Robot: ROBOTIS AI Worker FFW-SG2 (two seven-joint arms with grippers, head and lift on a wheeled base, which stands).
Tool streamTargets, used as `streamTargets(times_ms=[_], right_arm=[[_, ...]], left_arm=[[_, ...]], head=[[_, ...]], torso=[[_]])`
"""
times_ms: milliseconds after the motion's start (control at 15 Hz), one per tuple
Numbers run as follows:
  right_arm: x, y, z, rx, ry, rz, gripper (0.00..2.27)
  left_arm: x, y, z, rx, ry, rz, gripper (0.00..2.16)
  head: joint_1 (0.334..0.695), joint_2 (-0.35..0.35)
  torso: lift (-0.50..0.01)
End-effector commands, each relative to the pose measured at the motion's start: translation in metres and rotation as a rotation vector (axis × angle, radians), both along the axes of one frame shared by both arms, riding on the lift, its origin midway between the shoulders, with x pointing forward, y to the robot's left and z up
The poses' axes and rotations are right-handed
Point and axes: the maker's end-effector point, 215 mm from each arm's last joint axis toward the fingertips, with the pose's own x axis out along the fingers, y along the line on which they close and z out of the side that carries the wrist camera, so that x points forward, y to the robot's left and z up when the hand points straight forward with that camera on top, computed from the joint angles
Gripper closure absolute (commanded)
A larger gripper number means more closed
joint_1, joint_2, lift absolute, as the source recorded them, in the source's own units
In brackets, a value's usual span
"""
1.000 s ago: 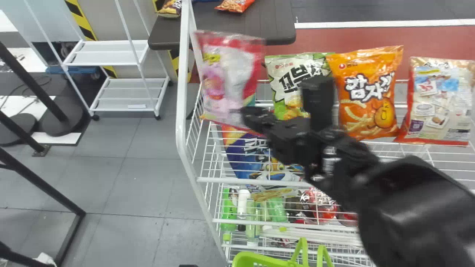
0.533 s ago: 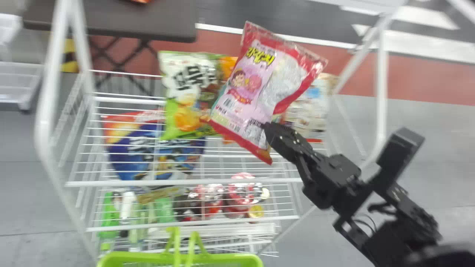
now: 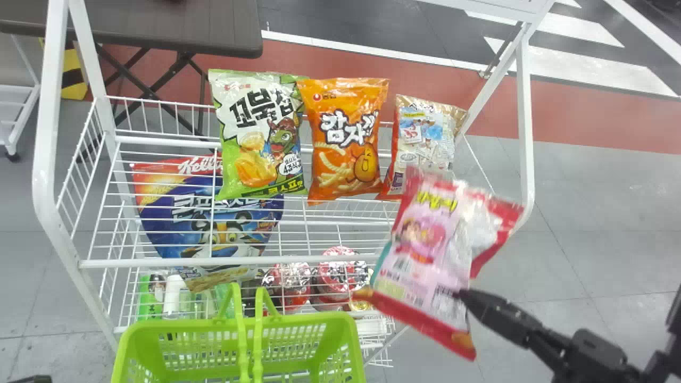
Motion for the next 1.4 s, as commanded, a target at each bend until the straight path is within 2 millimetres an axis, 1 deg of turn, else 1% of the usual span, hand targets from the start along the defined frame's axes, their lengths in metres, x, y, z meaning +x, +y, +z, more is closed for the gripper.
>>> streamTargets(times_ms=[0,67,133,267,467,533,667,733,800,867,933,1000,1067,1133,1200,1333], right_arm=[[-0.026,0.029,-0.043,0.077,0.13,0.02,2.14],[-0.037,0.051,-0.058,0.102,0.177,0.06,2.14],[-0.048,0.077,-0.07,0.132,0.218,0.107,2.14],[-0.064,0.113,-0.084,0.155,0.268,0.187,2.14],[-0.088,0.158,-0.1,0.181,0.341,0.298,2.14],[-0.096,0.172,-0.11,0.156,0.37,0.335,2.14],[-0.105,0.192,-0.127,0.127,0.41,0.383,2.1],[-0.1,0.196,-0.13,0.12,0.409,0.379,1.66],[-0.092,0.198,-0.127,0.126,0.393,0.379,0.69],[-0.077,0.197,-0.121,0.118,0.344,0.378,0.0],[-0.06,0.196,-0.112,0.099,0.269,0.375,0.0],[-0.04,0.19,-0.101,0.063,0.18,0.365,0.0],[-0.029,0.186,-0.093,0.054,0.133,0.36,0.05],[-0.017,0.177,-0.083,0.06,0.098,0.334,0.05],[-0.008,0.169,-0.073,0.072,0.072,0.314,0.05],[-0.001,0.158,-0.057,0.13,0.06,0.285,0.05]], left_arm=[[0.007,0.0,0.004,-0.004,-0.019,0.021,1.13],[0.008,-0.001,0.003,-0.003,-0.018,0.028,1.13],[0.013,0.0,0.004,0.004,-0.033,0.04,1.13],[0.016,0.0,0.004,0.013,-0.041,0.043,1.13],[0.017,0.001,0.006,0.019,-0.049,0.044,1.13],[0.018,0.001,0.006,0.02,-0.049,0.045,1.1],[0.02,0.002,0.006,0.022,-0.053,0.047,1.1],[0.021,0.002,0.007,0.022,-0.056,0.047,1.1],[0.022,0.002,0.007,0.023,-0.058,0.047,1.1],[0.023,0.001,0.007,0.024,-0.059,0.046,1.1],[0.023,0.001,0.008,0.023,-0.06,0.045,1.1],[0.023,0.001,0.008,0.023,-0.062,0.045,1.1],[0.023,0.001,0.008,0.024,-0.062,0.044,1.1],[0.022,0.001,0.007,0.027,-0.059,0.042,1.1],[0.022,0.001,0.007,0.028,-0.059,0.043,1.1],[0.022,0.001,0.005,0.038,-0.057,0.042,1.1]], head=[[0.695,-0.35],[0.695,-0.35],[0.695,-0.35],[0.695,-0.35],[0.695,-0.35],[0.695,-0.35],[0.695,-0.35],[0.695,-0.35],[0.695,-0.35],[0.695,-0.35],[0.695,-0.35],[0.695,-0.35],[0.695,-0.35],[0.695,-0.35],[0.695,-0.35],[0.695,-0.35]], torso=[[0.0],[0.0],[0.0],[0.0],[0.0],[0.0],[0.0],[0.0],[0.0],[0.0],[0.0],[0.0],[0.0],[0.0],[0.0],[0.0]])
